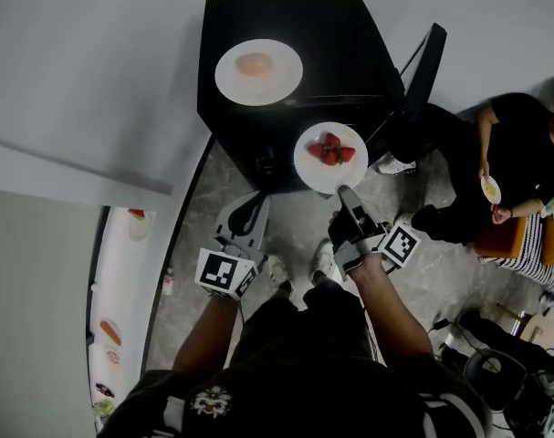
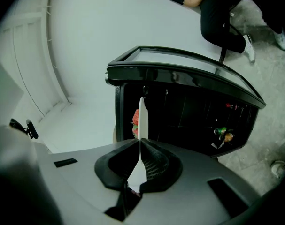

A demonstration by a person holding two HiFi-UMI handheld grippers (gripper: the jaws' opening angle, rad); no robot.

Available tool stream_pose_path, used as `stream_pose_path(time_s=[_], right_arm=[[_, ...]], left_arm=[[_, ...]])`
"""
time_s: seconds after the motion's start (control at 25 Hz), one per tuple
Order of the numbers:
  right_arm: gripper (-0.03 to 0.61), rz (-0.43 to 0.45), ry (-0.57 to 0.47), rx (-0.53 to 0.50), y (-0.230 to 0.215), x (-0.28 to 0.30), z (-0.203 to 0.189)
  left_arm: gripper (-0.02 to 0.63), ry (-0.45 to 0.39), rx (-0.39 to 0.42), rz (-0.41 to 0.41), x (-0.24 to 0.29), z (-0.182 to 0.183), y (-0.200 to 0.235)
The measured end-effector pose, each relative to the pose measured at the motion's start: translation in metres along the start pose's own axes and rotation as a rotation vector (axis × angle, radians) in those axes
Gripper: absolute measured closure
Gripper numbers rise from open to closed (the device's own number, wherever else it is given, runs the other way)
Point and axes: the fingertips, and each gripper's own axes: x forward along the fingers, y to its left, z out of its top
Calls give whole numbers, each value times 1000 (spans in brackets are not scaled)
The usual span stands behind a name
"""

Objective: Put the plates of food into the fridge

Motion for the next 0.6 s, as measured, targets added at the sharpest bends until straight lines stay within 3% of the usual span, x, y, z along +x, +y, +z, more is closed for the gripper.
stream_pose_path(time_s=[0.6], right_arm=[[548,-44,-54,37,-41,61,33]], left_arm=[[581,18,-2,6,20,-7,14]])
